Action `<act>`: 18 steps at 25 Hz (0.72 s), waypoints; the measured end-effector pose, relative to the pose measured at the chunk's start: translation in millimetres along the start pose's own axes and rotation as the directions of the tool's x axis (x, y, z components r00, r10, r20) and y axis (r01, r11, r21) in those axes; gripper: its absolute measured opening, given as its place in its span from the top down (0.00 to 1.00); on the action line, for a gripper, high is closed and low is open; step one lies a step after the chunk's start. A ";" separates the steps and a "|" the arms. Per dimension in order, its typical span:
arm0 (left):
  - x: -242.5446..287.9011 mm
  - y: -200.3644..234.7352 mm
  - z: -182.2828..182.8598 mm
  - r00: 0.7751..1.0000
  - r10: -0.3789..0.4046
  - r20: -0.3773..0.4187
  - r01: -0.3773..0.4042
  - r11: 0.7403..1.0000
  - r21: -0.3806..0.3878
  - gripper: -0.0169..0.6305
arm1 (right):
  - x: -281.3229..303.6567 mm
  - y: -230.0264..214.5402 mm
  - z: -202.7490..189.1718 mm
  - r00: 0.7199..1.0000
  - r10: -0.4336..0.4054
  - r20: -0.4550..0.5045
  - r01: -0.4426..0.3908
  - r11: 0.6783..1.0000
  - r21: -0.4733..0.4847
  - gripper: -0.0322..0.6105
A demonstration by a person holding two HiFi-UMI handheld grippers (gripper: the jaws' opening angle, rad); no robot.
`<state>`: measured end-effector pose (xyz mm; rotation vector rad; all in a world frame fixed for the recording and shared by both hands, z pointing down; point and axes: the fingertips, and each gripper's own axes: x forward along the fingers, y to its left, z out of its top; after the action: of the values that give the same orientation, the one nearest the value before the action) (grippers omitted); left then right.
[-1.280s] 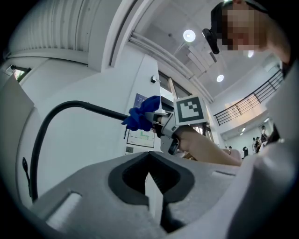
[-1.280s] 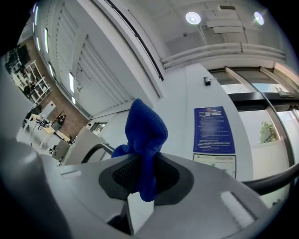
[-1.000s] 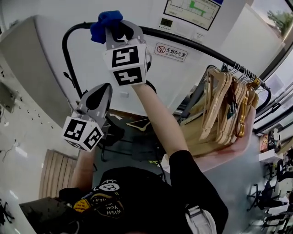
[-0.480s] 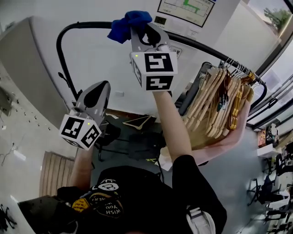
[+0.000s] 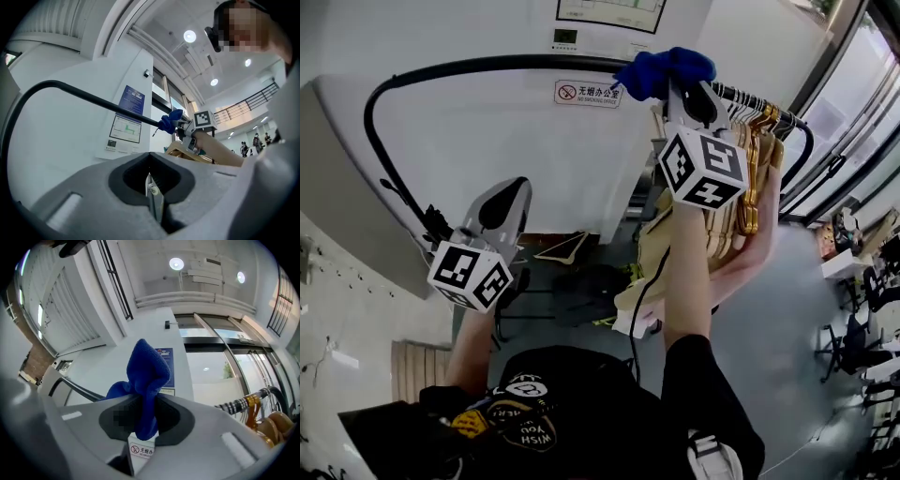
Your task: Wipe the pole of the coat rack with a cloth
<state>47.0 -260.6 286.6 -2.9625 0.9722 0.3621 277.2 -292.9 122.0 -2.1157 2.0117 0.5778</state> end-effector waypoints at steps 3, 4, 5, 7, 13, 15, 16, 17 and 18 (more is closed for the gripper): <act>4.1 -5.1 -6.7 1.000 -0.005 -0.011 0.005 1.000 -0.005 0.97 | -8.1 -25.4 -0.2 0.999 -0.043 -0.001 0.043 0.998 0.036 0.84; 3.6 -4.6 -9.2 1.000 0.001 -0.016 -0.001 1.000 -0.008 0.97 | -8.7 -25.4 -0.1 0.999 -0.047 0.000 0.047 0.998 0.037 0.84; 2.0 -3.0 -10.8 1.000 0.009 -0.021 -0.009 1.000 -0.011 0.98 | -7.6 -21.1 0.1 0.999 -0.045 0.001 0.045 0.998 0.035 0.84; -2.4 1.7 -9.6 0.999 0.030 -0.023 -0.030 0.999 -0.011 0.97 | -0.8 -1.8 0.3 1.000 -0.014 0.006 0.014 1.000 0.026 0.84; -27.7 25.1 7.5 0.992 0.122 0.009 -0.122 0.992 0.013 0.97 | 36.0 101.6 0.5 0.985 0.172 0.022 -0.172 0.985 -0.010 0.84; -45.5 37.2 9.7 0.985 0.172 0.016 -0.172 0.985 0.017 0.97 | 48.3 147.1 0.3 0.969 0.245 0.025 -0.245 0.969 -0.027 0.84; -55.6 44.1 10.1 0.979 0.201 0.017 -0.201 0.979 0.017 0.97 | 54.7 170.3 0.3 0.959 0.281 0.026 -0.280 0.959 -0.036 0.84; -66.2 50.7 10.6 0.973 0.230 0.018 -0.230 0.973 0.017 0.97 | 61.1 192.9 0.5 0.948 0.316 0.026 -0.315 0.948 -0.042 0.84; -77.3 56.8 11.7 0.966 0.258 0.019 -0.258 0.966 0.017 0.97 | 67.4 214.3 0.7 0.937 0.348 0.025 -0.346 0.937 -0.043 0.84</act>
<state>-49.2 -260.5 295.9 -2.8136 1.3553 0.3761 66.8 -371.7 126.1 -1.7626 2.3917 0.7003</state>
